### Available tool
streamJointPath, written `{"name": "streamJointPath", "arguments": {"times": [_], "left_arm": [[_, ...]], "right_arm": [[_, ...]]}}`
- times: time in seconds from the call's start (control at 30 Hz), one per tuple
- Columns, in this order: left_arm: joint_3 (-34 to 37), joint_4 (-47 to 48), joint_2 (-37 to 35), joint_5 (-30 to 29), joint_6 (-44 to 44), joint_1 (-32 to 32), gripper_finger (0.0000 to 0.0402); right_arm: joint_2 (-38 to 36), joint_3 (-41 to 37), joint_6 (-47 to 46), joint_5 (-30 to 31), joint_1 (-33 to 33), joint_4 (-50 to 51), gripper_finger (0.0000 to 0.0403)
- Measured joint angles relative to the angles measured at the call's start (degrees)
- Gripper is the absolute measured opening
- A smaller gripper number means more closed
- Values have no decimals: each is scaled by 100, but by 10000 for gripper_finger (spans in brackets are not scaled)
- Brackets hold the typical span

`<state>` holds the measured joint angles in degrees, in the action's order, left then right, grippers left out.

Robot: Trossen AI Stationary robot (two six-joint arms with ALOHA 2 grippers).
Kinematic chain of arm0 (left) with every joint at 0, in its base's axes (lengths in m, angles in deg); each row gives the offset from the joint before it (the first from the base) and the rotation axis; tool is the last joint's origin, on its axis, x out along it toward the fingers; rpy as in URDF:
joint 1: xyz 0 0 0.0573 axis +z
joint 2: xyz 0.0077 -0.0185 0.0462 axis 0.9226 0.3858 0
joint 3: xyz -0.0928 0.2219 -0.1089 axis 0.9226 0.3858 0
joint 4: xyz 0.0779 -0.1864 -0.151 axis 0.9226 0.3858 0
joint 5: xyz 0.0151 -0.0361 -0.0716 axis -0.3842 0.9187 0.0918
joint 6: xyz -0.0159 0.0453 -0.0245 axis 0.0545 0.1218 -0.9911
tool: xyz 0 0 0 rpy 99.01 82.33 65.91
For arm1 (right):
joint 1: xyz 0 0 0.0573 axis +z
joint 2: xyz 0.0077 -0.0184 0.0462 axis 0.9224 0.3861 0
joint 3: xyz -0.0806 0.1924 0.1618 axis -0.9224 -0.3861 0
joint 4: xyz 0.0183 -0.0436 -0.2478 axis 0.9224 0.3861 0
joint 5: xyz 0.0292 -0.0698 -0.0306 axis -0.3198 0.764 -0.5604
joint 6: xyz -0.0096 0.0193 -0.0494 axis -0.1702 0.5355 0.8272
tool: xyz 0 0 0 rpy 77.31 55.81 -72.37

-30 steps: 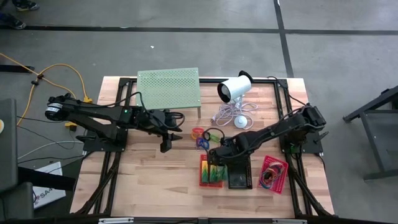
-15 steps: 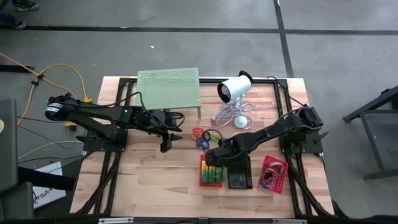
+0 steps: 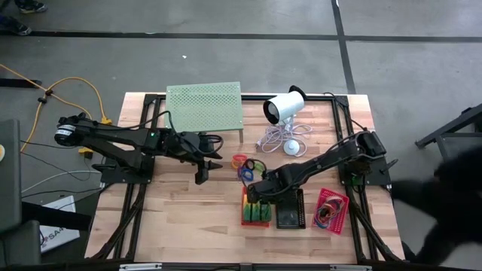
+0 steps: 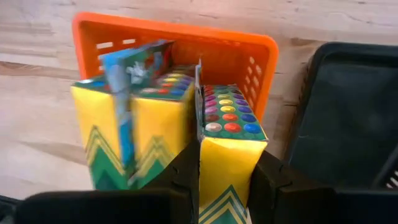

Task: Pick & Place Office Desk Supplies
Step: Put the crayon box into the orange basket

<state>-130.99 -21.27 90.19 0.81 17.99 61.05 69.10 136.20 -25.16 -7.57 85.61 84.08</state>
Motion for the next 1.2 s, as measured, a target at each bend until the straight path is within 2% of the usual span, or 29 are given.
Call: {"name": "streamJointPath", "arguments": {"times": [0.23, 0.8, 1.2], "left_arm": [[0, -1, 0, 1, 0, -2, 152], [1, -1, 0, -1, 0, -2, 152], [-1, -1, -1, 1, 0, -1, 152]], "right_arm": [[112, 2, 44, -98, -11, -100, 83], [133, 2, 47, -125, -13, -167, 157], [59, 2, 67, -87, -13, -160, 161]]}}
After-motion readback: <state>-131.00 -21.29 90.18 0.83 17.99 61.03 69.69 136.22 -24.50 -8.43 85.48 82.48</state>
